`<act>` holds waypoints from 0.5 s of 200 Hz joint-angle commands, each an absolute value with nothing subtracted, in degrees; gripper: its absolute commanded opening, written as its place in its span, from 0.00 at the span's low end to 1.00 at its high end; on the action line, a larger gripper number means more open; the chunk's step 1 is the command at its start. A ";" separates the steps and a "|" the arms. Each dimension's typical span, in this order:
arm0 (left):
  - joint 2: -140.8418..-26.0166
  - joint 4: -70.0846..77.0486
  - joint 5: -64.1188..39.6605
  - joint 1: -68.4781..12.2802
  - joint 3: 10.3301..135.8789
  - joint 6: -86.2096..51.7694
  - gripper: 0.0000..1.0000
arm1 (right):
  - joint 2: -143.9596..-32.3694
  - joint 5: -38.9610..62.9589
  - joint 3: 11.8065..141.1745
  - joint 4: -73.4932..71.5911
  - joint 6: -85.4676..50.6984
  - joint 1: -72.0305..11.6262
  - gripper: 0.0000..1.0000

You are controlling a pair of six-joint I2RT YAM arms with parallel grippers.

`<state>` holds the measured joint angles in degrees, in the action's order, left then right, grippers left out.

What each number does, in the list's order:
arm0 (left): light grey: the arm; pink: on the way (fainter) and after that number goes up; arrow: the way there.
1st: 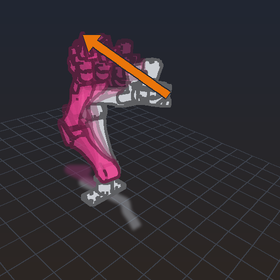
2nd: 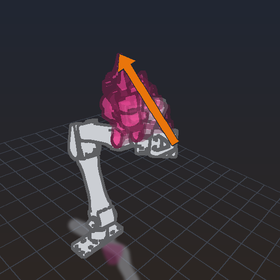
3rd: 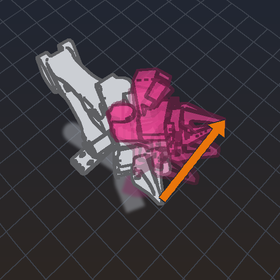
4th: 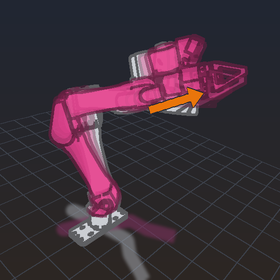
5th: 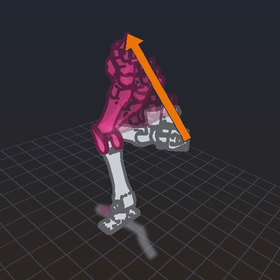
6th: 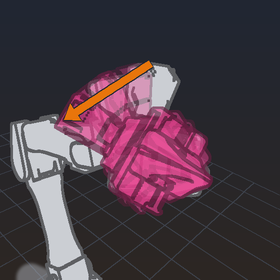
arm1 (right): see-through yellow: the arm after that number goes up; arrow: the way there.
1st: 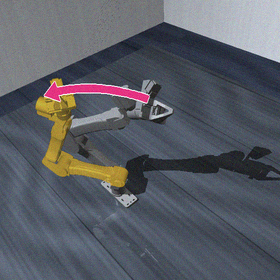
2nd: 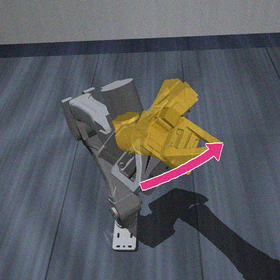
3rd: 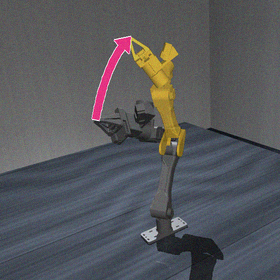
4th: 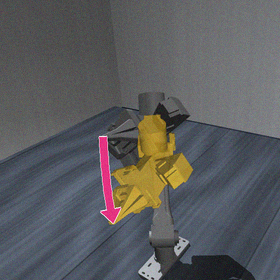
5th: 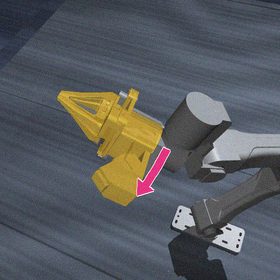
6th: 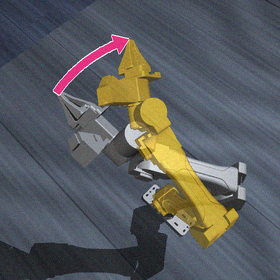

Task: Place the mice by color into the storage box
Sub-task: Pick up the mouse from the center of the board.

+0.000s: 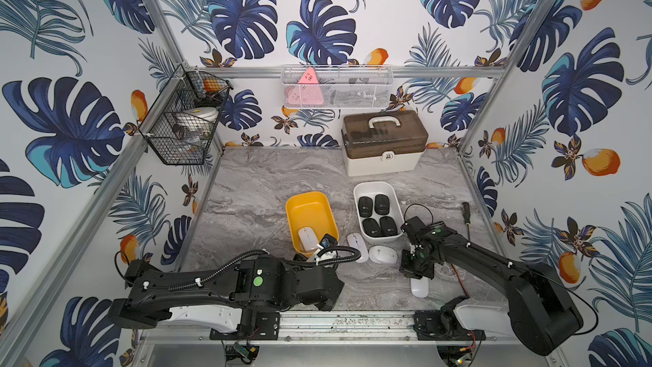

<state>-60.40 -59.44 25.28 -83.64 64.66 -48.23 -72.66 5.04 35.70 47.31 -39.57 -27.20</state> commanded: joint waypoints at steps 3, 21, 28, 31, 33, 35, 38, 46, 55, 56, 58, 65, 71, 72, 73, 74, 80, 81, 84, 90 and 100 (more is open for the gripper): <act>-59.70 -60.51 25.43 -83.67 64.20 -48.92 0.94 | -70.20 1.34 37.09 54.77 -43.66 -27.81 0.05; -59.18 -60.54 25.17 -83.67 64.07 -48.65 0.94 | -65.92 1.15 38.23 55.72 -45.61 -28.04 0.41; -58.94 -60.69 25.19 -83.62 64.05 -48.50 0.94 | -64.63 0.77 38.92 56.64 -46.06 -28.10 0.54; -58.85 -60.81 25.22 -83.65 64.07 -48.44 0.94 | -64.19 0.39 39.27 57.21 -46.33 -28.12 0.60; -58.81 -60.86 25.16 -83.71 64.05 -48.39 0.94 | -63.97 0.08 39.46 57.70 -46.50 -28.06 0.63; -58.80 -60.92 25.19 -83.68 64.07 -48.35 0.94 | -63.78 -0.29 39.68 58.13 -46.67 -28.11 0.66; -58.66 -60.95 25.19 -83.65 64.14 -48.23 0.94 | -63.54 -0.82 40.00 58.89 -46.96 -28.09 0.70; -58.44 -61.16 25.17 -83.67 64.16 -48.16 0.94 | -63.12 -2.79 40.62 60.83 -47.62 -28.08 0.79; -58.19 -61.48 25.29 -83.69 64.37 -48.01 0.94 | -62.93 -4.05 40.95 62.76 -48.03 -28.06 0.84; -58.10 -61.54 25.30 -83.64 64.35 -48.04 0.94 | -62.89 -4.09 40.95 62.84 -48.09 -28.09 0.84; -57.99 -61.57 25.33 -83.64 64.41 -48.07 0.94 | -62.92 -4.27 41.00 63.19 -48.21 -28.07 0.85; -57.77 -61.69 25.33 -83.67 64.40 -47.97 0.95 | -62.99 -5.26 41.12 64.24 -48.58 -28.07 0.88; -57.54 -61.78 25.48 -83.65 64.39 -47.99 0.95 | -63.15 -5.89 41.13 64.92 -48.88 -28.10 0.89; -57.51 -61.78 25.44 -83.62 64.41 -47.99 0.95 | -63.17 -6.02 41.09 65.03 -48.92 -28.07 0.89; -57.49 -61.83 25.42 -83.60 64.37 -47.99 0.95 | -63.27 -6.13 41.07 65.08 -48.94 -28.05 0.89; -57.44 -61.85 25.41 -83.64 64.35 -47.99 0.95 | -63.32 -6.23 41.06 65.15 -48.95 -28.09 0.89; -57.31 -61.92 25.59 -83.69 64.34 -47.91 0.95 | -63.68 -6.72 40.81 65.24 -49.04 -28.10 0.91; -57.26 -61.94 25.63 -83.68 64.38 -47.90 0.95 | -63.79 -6.74 40.75 65.23 -49.09 -28.07 0.91; -57.10 -62.00 25.66 -83.61 64.42 -47.98 0.95 | -64.06 -6.90 40.52 65.22 -49.11 -28.02 0.91; -56.89 -62.07 25.75 -83.62 64.13 -47.97 0.95 | -64.86 -7.03 40.21 65.03 -49.17 -27.96 0.92; -56.35 -62.01 25.93 -83.67 63.75 -48.20 0.95 | -66.74 -6.05 39.99 64.25 -48.97 -27.95 0.93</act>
<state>-57.25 -61.04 25.02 -83.64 64.14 -48.18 -64.20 -4.19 40.49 61.78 -47.57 -28.01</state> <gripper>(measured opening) 0.953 0.924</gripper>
